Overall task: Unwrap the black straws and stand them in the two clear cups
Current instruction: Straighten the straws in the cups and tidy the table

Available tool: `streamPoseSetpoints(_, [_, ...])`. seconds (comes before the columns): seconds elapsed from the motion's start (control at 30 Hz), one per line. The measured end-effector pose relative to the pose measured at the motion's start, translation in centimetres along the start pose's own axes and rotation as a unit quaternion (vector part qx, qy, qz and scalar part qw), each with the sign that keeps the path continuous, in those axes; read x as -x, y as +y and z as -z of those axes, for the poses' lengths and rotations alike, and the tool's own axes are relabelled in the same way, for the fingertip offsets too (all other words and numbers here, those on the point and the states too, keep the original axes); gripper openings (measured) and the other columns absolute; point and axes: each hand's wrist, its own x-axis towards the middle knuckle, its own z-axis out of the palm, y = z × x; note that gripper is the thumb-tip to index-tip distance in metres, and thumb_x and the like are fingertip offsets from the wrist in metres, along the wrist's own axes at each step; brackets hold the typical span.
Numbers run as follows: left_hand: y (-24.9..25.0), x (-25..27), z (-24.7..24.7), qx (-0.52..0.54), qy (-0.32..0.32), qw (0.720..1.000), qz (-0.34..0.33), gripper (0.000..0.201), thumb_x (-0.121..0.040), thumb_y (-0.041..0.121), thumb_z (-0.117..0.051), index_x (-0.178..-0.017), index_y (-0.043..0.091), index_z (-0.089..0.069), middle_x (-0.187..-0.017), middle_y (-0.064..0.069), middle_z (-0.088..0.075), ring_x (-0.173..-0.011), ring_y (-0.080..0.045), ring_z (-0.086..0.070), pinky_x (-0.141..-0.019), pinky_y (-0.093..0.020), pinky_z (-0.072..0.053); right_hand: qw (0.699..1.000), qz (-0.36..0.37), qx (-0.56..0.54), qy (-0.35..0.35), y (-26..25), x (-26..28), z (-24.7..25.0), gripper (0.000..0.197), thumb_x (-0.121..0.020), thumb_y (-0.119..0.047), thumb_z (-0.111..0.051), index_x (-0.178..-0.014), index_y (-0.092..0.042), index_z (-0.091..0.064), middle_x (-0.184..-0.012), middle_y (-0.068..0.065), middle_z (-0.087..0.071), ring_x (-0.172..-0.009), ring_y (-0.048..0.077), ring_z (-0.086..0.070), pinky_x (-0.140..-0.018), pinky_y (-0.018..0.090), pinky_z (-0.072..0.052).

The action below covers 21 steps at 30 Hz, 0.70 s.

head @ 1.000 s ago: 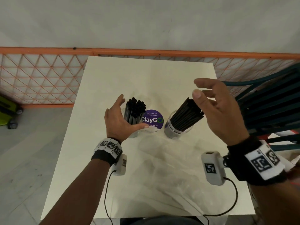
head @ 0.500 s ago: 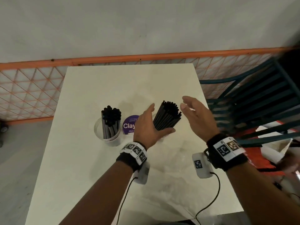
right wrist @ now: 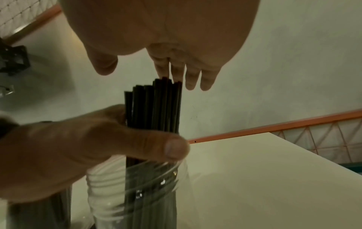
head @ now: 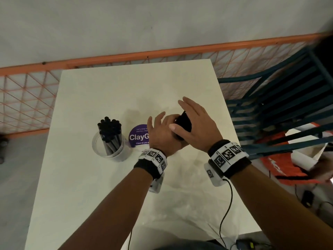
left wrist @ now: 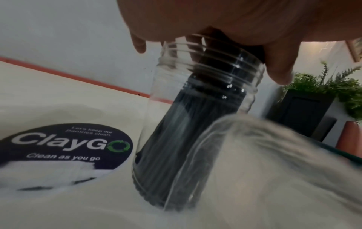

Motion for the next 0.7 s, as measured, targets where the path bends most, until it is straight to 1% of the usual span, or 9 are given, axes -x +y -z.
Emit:
streamPoseSetpoints(0.07, [-0.1,-0.2,0.0,0.012,-0.006,1.000,0.009,0.066,-0.076,0.055,-0.062,-0.134,0.027,-0.049,-0.137,0.007,-0.059,-0.145,-0.026,-0.033,-0.119,-0.059,-0.015,0.999,0.007,0.025,-0.019,-0.1,-0.3,-1.0,0.076,-0.089,-0.062,-0.049,-0.149,-0.018,-0.034,-0.160,0.003,-0.029,-0.145,0.021,-0.027,-0.114,0.035,-0.029])
streamPoseSetpoints(0.13, [-0.2,-0.3,0.0,0.010,-0.007,1.000,0.020,0.061,-0.076,0.050,-0.062,-0.132,0.027,-0.049,-0.135,0.009,-0.060,-0.144,-0.026,-0.035,-0.119,-0.058,-0.016,0.999,-0.008,0.037,-0.034,-0.1,-0.4,-1.9,0.074,-0.092,-0.061,-0.047,-0.149,-0.017,-0.034,-0.159,0.004,-0.031,-0.144,0.023,-0.029,-0.112,0.039,-0.035])
streamPoseSetpoints(0.2, [-0.3,-0.5,-0.1,0.008,-0.022,0.999,0.025,0.062,-0.076,0.050,-0.060,-0.133,0.029,-0.047,-0.136,0.010,-0.058,-0.144,-0.025,-0.034,-0.120,-0.058,-0.015,0.999,-0.016,0.039,-0.024,-0.2,-0.5,-2.2,0.072,-0.094,-0.058,-0.046,-0.149,-0.014,-0.035,-0.157,0.007,-0.034,-0.143,0.024,-0.031,-0.113,0.039,-0.035])
streamPoseSetpoints(0.3, [-0.4,-0.8,0.2,0.017,-0.028,0.999,0.029,0.061,-0.077,0.051,-0.061,-0.132,0.027,-0.048,-0.135,0.008,-0.058,-0.143,-0.027,-0.035,-0.119,-0.058,-0.015,0.998,-0.002,0.053,-0.023,-0.6,-0.7,-2.3,0.071,-0.096,-0.055,-0.044,-0.149,-0.010,-0.033,-0.158,0.010,-0.033,-0.146,0.026,-0.028,-0.117,0.038,-0.027])
streamPoseSetpoints(0.4, [-0.6,-0.9,0.2,0.013,-0.041,0.998,0.038,0.060,-0.077,0.053,-0.059,-0.131,0.028,-0.048,-0.134,0.008,-0.058,-0.142,-0.027,-0.037,-0.119,-0.058,-0.017,0.998,-0.012,0.055,-0.026,-0.7,-0.9,-2.3,0.071,-0.096,-0.056,-0.044,-0.149,-0.011,-0.034,-0.156,0.009,-0.035,-0.144,0.025,-0.031,-0.116,0.039,-0.031])
streamPoseSetpoints(0.5, [-0.3,-0.7,0.6,0.008,-0.044,0.998,0.033,0.059,-0.080,0.053,-0.057,-0.132,0.029,-0.047,-0.135,0.007,-0.057,-0.141,-0.028,-0.038,-0.118,-0.059,-0.018,0.997,-0.006,0.074,-0.020,-0.7,-1.1,-2.0,0.074,-0.093,-0.062,-0.039,-0.147,-0.013,-0.036,-0.155,0.007,-0.038,-0.142,0.025,-0.035,-0.116,0.041,-0.033])
streamPoseSetpoints(0.6, [0.1,-0.5,1.4,0.027,-0.042,0.998,0.037,0.057,-0.081,0.052,-0.056,-0.133,0.029,-0.047,-0.136,0.005,-0.056,-0.139,-0.028,-0.041,-0.118,-0.059,-0.021,0.998,-0.005,0.066,0.004,-0.9,-1.0,-1.2,0.073,-0.093,-0.063,-0.040,-0.147,-0.014,-0.038,-0.155,0.007,-0.038,-0.141,0.024,-0.035,-0.113,0.040,-0.034])
streamPoseSetpoints(0.63, [0.2,-0.5,1.5,0.041,-0.037,0.998,0.043,0.059,-0.078,0.056,-0.055,-0.130,0.030,-0.049,-0.133,0.006,-0.058,-0.136,-0.026,-0.044,-0.117,-0.059,-0.022,0.998,-0.008,0.058,0.015,-1.0,-1.0,-1.0,0.072,-0.093,-0.062,-0.040,-0.147,-0.015,-0.038,-0.155,0.006,-0.038,-0.141,0.024,-0.035,-0.112,0.039,-0.034])
streamPoseSetpoints(0.7, [0.2,-0.5,1.5,0.058,-0.024,0.997,0.052,0.066,-0.066,0.069,-0.048,-0.122,0.034,-0.052,-0.124,0.009,-0.063,-0.130,-0.023,-0.051,-0.115,-0.059,-0.026,0.999,-0.014,0.042,0.030,-1.2,-1.0,-0.3,0.071,-0.094,-0.061,-0.041,-0.148,-0.016,-0.037,-0.155,0.004,-0.038,-0.142,0.022,-0.034,-0.111,0.037,-0.035])
